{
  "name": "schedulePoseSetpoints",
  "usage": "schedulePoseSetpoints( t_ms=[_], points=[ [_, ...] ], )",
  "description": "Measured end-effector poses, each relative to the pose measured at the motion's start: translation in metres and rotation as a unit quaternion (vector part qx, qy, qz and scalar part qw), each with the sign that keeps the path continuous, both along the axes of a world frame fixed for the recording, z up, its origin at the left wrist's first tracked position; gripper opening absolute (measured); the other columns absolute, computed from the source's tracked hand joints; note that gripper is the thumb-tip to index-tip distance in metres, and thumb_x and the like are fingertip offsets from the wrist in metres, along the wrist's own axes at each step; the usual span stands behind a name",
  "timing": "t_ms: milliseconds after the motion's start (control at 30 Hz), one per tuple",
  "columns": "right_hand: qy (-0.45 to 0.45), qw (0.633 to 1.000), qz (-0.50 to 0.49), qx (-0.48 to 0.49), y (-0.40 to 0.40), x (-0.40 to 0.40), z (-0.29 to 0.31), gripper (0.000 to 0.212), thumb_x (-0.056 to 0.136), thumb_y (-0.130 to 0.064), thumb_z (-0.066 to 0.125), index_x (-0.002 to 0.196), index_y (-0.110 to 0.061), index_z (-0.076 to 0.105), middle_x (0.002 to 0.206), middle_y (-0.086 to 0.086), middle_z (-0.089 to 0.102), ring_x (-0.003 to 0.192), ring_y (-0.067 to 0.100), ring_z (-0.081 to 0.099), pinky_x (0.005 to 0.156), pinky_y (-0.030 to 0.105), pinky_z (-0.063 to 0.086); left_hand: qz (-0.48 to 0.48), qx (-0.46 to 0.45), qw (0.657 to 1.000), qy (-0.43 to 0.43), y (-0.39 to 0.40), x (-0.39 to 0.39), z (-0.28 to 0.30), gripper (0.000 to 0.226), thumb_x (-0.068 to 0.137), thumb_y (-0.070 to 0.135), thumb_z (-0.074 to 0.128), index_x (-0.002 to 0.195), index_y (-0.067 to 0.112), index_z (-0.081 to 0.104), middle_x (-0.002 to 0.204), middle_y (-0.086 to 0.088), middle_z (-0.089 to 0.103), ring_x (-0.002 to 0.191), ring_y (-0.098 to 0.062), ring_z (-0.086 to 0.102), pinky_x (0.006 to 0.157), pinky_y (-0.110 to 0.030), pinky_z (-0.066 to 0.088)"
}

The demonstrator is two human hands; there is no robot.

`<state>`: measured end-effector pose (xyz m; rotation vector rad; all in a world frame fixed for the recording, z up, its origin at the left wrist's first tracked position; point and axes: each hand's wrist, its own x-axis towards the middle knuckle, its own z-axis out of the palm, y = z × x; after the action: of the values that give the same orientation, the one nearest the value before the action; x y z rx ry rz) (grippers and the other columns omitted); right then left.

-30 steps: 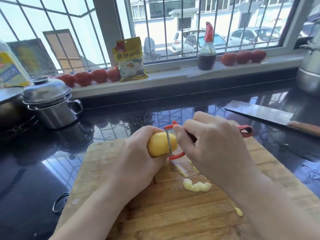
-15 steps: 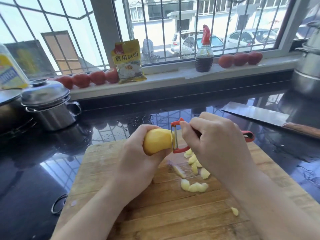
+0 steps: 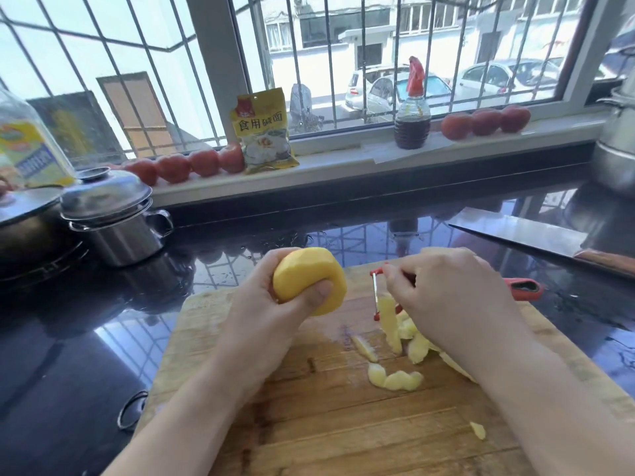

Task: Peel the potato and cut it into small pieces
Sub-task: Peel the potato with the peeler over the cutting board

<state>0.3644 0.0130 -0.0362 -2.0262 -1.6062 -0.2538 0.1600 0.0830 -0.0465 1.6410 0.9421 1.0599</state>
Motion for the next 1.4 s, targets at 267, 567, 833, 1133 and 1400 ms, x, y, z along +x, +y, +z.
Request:
schedulePoseSetpoints(
  t_ms=[267,567,833,1133,1400],
  points=[
    [0.016,0.999,0.005,0.041,0.002,0.001,0.001,0.049,0.099,-0.05,0.043,0.06,-0.023,0.056,0.061,-0.008,0.05,0.062,0.015,0.051,0.06,0.034,0.039,-0.065,-0.168,0.983,-0.047,0.009,-0.001,-0.008,0.03,0.085,0.001,0.076,0.11,0.016,0.076,0.112,-0.016,0.075,0.103,-0.027,0.074,0.095,-0.045,0.06],
    [-0.024,0.983,0.081,0.165,0.003,-0.024,0.0,0.045,0.1,-0.037,0.049,0.059,-0.023,0.038,0.058,-0.006,0.037,0.052,0.02,0.041,0.052,0.033,0.029,0.0,0.026,0.99,0.137,-0.002,0.003,-0.002,0.032,0.083,0.016,0.08,0.107,0.034,0.069,0.089,0.014,0.075,0.075,0.001,0.067,0.067,-0.009,0.049],
    [-0.104,0.976,0.079,0.176,0.005,-0.034,0.0,0.037,0.101,-0.034,0.05,0.067,-0.024,0.038,0.063,-0.005,0.041,0.058,0.016,0.032,0.059,0.033,0.029,-0.016,0.08,0.982,0.173,-0.008,0.009,-0.005,0.041,0.075,0.034,0.083,0.113,0.037,0.068,0.084,0.013,0.073,0.069,0.0,0.062,0.063,-0.014,0.044],
    [-0.087,0.979,0.032,0.181,0.004,-0.031,0.002,0.04,0.1,-0.036,0.053,0.065,-0.024,0.038,0.061,-0.007,0.037,0.053,0.017,0.034,0.061,0.03,0.022,0.009,0.06,0.99,0.13,-0.013,0.011,0.001,0.035,0.078,0.015,0.08,0.106,0.035,0.072,0.083,0.011,0.076,0.069,-0.006,0.069,0.059,-0.014,0.05],
    [-0.068,0.988,-0.016,0.138,0.006,-0.021,-0.002,0.042,0.099,-0.034,0.057,0.06,-0.018,0.055,0.058,-0.004,0.042,0.05,0.021,0.044,0.052,0.033,0.037,0.015,0.041,0.994,0.096,-0.012,0.009,0.003,0.035,0.083,0.014,0.084,0.108,0.033,0.069,0.092,0.026,0.072,0.084,0.005,0.07,0.066,-0.006,0.048]
  ],
)
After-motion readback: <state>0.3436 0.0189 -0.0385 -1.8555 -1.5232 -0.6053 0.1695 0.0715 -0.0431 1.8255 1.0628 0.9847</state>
